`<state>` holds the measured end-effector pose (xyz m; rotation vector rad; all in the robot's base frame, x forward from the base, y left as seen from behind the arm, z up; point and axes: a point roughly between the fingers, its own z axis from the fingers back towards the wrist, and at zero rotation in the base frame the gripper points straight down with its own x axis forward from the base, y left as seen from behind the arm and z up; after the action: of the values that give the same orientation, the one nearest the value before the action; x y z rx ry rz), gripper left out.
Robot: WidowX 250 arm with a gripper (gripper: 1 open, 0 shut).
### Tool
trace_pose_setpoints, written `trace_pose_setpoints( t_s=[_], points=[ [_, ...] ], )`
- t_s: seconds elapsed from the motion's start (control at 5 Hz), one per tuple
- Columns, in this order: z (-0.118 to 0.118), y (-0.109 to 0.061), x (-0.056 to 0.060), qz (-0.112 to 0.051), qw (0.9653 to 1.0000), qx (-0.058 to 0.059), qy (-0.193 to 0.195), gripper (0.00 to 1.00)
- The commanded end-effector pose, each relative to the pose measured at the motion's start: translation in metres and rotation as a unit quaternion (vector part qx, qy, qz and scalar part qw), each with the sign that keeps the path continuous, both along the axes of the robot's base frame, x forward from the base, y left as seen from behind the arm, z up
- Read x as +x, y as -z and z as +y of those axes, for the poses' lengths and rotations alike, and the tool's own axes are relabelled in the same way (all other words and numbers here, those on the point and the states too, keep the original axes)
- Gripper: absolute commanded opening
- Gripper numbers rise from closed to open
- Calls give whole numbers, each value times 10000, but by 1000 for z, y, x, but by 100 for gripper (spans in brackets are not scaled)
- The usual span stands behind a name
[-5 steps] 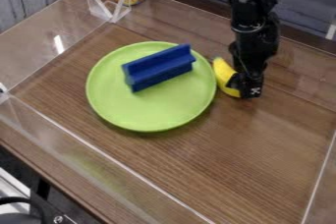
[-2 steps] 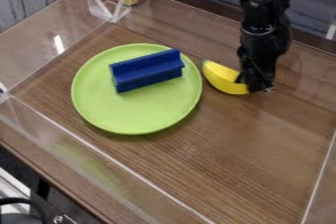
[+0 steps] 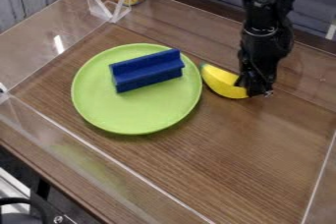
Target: Put the banana in the green plate
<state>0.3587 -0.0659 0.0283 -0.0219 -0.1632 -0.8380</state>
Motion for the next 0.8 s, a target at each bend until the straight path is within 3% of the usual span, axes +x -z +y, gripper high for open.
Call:
trace_pose_setpoints(
  t_s=[0.0,0.6],
  points=[
    [5,-20,0,-275,9994,-40,203,0],
    [19,-31,-9,-224,9997,-40,-9,0]
  ],
)
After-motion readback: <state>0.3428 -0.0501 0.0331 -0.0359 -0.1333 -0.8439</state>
